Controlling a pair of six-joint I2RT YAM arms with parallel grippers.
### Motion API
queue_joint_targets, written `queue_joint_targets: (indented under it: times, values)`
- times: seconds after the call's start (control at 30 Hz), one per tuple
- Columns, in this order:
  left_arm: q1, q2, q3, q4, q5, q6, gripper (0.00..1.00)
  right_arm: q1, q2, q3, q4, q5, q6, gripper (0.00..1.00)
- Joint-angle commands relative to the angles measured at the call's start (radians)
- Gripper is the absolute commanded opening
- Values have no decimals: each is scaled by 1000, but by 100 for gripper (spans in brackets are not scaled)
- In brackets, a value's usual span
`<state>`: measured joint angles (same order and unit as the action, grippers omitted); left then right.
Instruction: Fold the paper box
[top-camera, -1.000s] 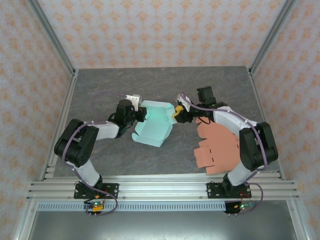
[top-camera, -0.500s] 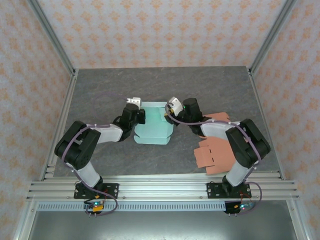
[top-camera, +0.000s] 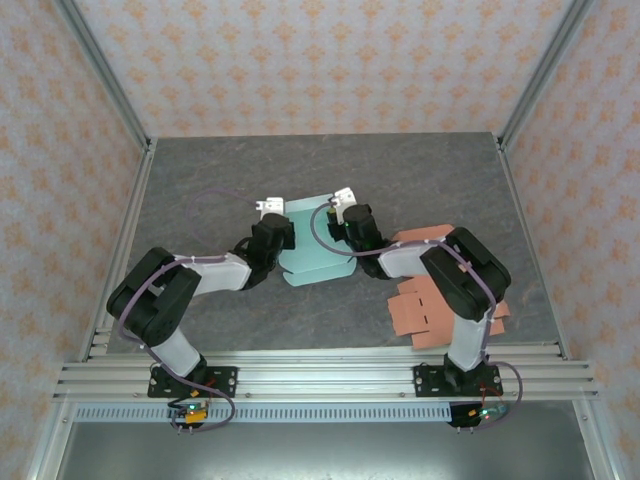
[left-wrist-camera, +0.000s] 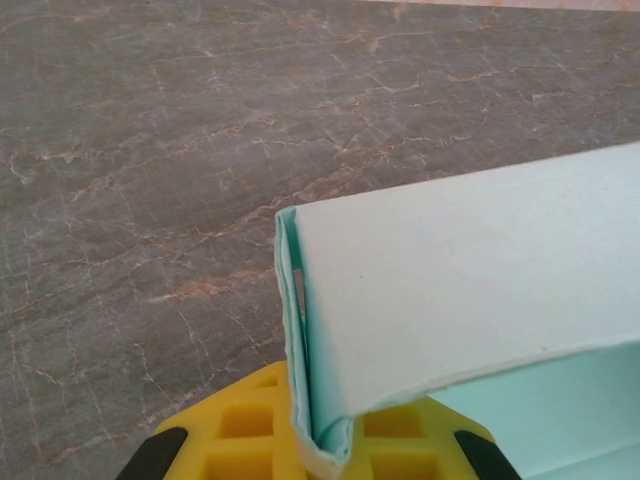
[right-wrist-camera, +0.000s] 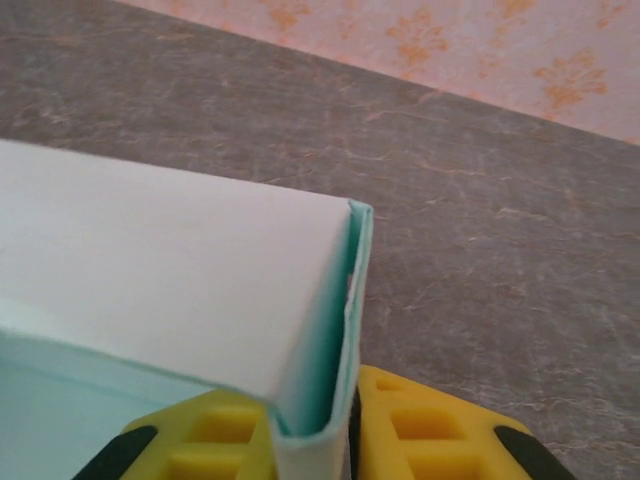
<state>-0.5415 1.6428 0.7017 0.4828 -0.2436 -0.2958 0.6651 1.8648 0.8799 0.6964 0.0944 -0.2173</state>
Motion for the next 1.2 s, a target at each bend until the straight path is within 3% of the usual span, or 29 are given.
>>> queue_joint_targets:
  times: [0.0, 0.13, 0.23, 0.4, 0.6, 0.73, 0.87, 0.93, 1.03, 1.1, 1.17]
  values:
    - [-23, -13, 49, -60, 20, -95, 0, 24, 40, 54, 65, 235, 50, 16]
    - [-29, 8, 51, -70, 4, -168, 0, 61, 101, 97, 97, 460, 38, 15]
    - [-30, 7, 58, -110, -33, -179, 0, 62, 119, 129, 62, 535, 78, 9]
    - [-38, -5, 63, -118, -45, -166, 0, 64, 109, 128, 43, 483, 126, 9]
    - [-38, -3, 100, -158, -41, -169, 0, 64, 53, 69, 40, 373, 195, 19]
    - [-35, -1, 134, -244, -83, -181, 0, 56, -38, 10, 36, 182, 161, 25]
    - [-33, -4, 162, -324, -126, -193, 0, 10, -146, -76, 29, -58, 108, 49]
    - [-29, -13, 166, -335, -126, -196, 0, -42, -187, -108, 15, -248, 108, 52]
    - [-27, -18, 176, -343, -117, -193, 0, -144, -225, -110, -43, -645, 81, 58]
    - [-25, -11, 187, -356, -119, -197, 0, -182, -253, -98, -109, -739, 51, 62]
    - [-21, -10, 196, -374, -117, -203, 0, -216, -282, -100, -136, -706, 38, 63]
